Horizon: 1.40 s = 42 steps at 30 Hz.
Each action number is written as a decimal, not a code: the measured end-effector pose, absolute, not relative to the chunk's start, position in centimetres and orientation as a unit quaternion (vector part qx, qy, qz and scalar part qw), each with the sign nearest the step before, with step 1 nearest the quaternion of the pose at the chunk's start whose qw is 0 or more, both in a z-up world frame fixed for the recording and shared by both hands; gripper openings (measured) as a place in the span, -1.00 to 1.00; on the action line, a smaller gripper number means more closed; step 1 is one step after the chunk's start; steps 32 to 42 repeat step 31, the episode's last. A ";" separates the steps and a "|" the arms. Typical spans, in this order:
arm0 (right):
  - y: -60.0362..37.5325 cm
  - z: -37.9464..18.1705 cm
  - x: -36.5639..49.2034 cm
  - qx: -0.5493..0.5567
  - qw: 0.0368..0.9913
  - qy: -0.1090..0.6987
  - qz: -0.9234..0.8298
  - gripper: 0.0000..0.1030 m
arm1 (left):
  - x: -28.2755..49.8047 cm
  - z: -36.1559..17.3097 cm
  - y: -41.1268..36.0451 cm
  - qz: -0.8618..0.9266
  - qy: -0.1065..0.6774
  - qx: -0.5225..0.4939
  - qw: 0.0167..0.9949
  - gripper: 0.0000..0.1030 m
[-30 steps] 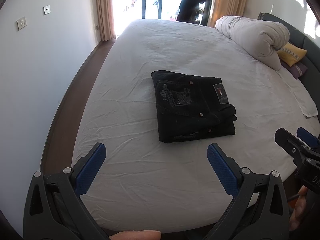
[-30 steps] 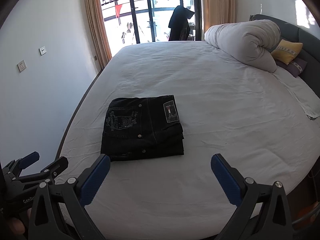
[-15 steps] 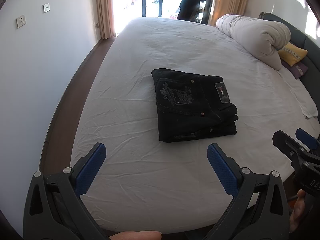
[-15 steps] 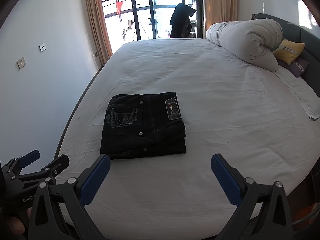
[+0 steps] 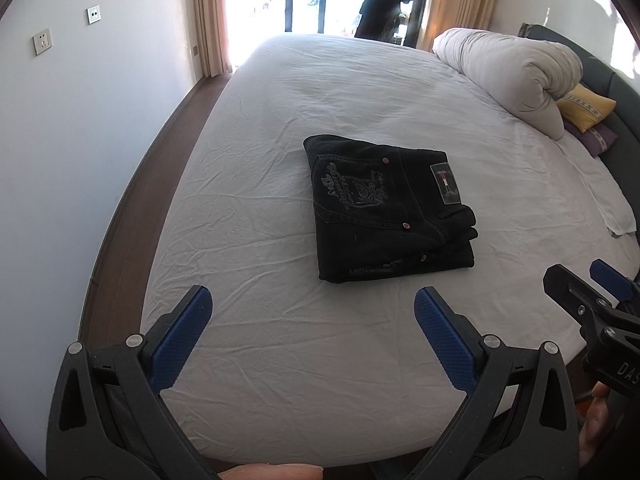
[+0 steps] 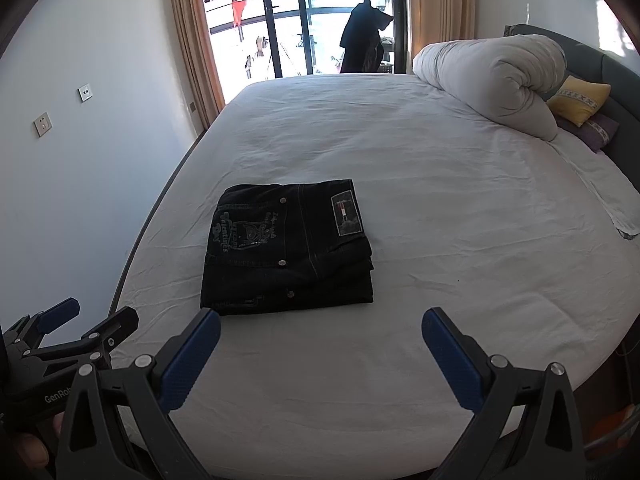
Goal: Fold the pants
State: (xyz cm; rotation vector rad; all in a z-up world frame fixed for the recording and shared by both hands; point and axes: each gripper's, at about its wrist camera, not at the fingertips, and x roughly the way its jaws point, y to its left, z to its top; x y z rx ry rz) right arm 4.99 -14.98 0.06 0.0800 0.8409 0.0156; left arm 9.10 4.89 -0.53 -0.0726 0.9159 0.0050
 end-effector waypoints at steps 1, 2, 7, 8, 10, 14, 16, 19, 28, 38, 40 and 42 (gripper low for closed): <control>-15.0 0.0 5.0 0.039 0.912 0.408 0.008 1.00 | 9.1 -0.6 4.9 0.003 0.442 -0.035 0.896 1.00; -14.9 0.0 5.0 0.039 0.912 0.408 0.008 1.00 | 9.1 -0.5 4.9 0.003 0.442 -0.034 0.896 1.00; -14.9 -0.1 4.8 0.039 0.912 0.409 0.009 1.00 | 8.9 -0.7 4.7 0.001 0.442 -0.035 0.896 1.00; -14.9 -0.1 4.8 0.039 0.912 0.409 0.009 1.00 | 8.9 -0.7 4.7 0.001 0.442 -0.035 0.896 1.00; -14.9 -0.1 4.8 0.039 0.911 0.409 0.009 1.00 | 8.8 -0.8 4.6 0.001 0.442 -0.034 0.896 1.00; -14.8 -0.2 4.7 0.039 0.911 0.410 0.009 1.00 | 8.8 -0.8 4.5 0.002 0.443 -0.034 0.896 1.00; -14.8 -0.2 4.7 0.039 0.911 0.410 0.009 1.00 | 8.8 -0.8 4.5 0.002 0.443 -0.034 0.896 1.00; -14.8 -0.3 4.7 0.039 0.911 0.411 0.009 1.00 | 8.8 -0.8 4.5 0.003 0.443 -0.034 0.896 1.00; -14.8 -0.3 4.6 0.039 0.911 0.411 0.010 1.00 | 8.7 -0.9 4.4 0.009 0.440 -0.032 0.897 1.00; -14.8 -0.3 4.7 0.039 0.911 0.411 0.010 1.00 | 8.6 -0.9 4.4 0.010 0.439 -0.034 0.898 1.00; -14.8 -0.3 4.7 0.039 0.911 0.411 0.010 1.00 | 8.6 -0.9 4.4 0.010 0.439 -0.034 0.898 1.00; -14.8 -0.3 4.7 0.039 0.911 0.411 0.010 1.00 | 8.6 -0.9 4.4 0.010 0.439 -0.034 0.898 1.00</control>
